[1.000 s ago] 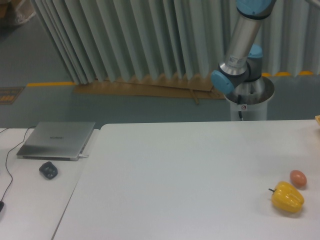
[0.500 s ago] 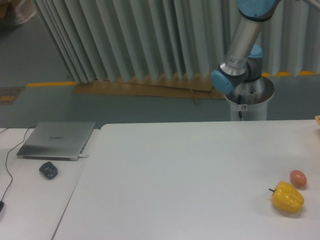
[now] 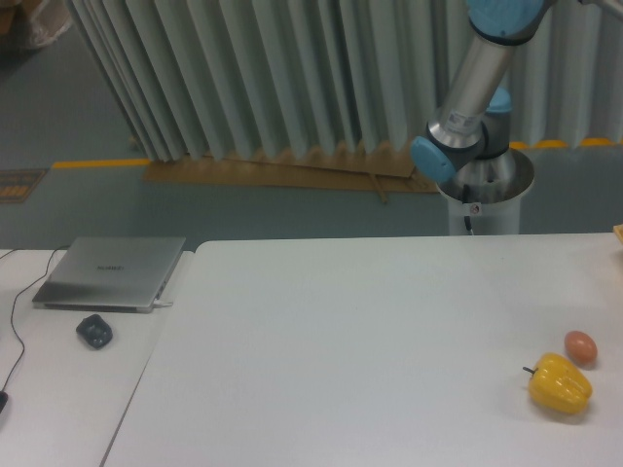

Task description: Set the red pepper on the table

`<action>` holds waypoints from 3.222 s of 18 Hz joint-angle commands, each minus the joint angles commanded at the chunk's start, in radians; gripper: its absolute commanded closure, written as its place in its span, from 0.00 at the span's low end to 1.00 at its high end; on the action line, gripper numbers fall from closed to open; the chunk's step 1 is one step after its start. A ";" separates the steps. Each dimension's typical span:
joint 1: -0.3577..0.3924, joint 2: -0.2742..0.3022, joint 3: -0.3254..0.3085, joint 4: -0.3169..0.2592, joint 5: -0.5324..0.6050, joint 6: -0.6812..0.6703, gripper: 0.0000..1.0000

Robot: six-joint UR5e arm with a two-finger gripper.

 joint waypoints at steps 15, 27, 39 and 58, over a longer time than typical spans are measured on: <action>-0.001 -0.037 0.005 0.015 0.003 0.006 0.00; 0.000 -0.029 0.008 0.015 0.006 0.015 0.43; -0.005 0.024 0.003 -0.040 0.011 0.006 0.45; -0.193 0.161 0.001 -0.204 0.000 -0.385 0.47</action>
